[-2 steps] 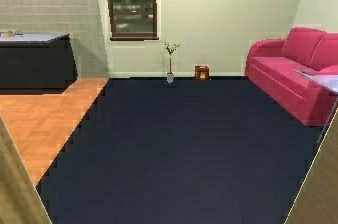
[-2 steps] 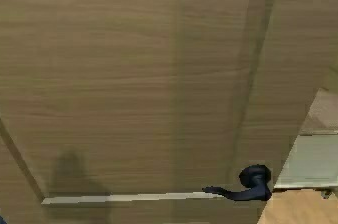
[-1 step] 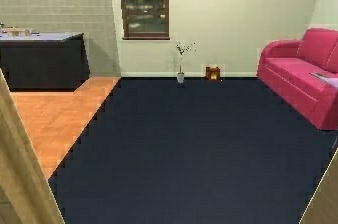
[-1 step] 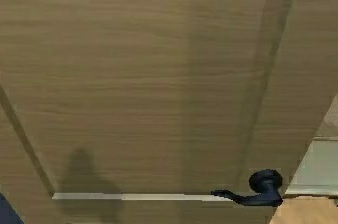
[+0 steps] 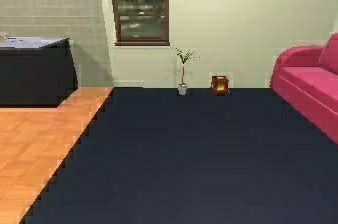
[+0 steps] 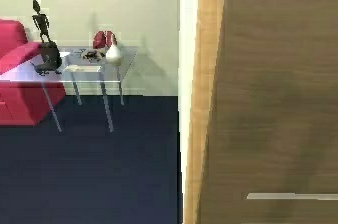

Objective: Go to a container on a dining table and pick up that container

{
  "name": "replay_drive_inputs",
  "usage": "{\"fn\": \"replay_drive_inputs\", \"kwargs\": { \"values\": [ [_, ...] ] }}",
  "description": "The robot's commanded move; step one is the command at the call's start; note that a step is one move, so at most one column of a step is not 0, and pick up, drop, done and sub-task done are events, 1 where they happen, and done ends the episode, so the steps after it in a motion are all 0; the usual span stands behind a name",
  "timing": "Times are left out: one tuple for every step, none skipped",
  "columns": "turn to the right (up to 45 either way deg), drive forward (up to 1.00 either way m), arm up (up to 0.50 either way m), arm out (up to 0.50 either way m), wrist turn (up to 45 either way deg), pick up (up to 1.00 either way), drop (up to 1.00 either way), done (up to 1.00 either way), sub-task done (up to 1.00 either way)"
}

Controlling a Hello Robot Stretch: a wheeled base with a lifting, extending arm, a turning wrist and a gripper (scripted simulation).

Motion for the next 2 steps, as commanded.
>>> {"fn": "replay_drive_inputs", "kwargs": {
  "values": [
    [45.0, 0.0, 0.0, 0.0, 0.0, 0.0, 0.0, 0.0, 0.0],
    [6.0, 0.0, 0.0, 0.0, 0.0, 0.0, 0.0, 0.0, 0.0]
  ]
}}
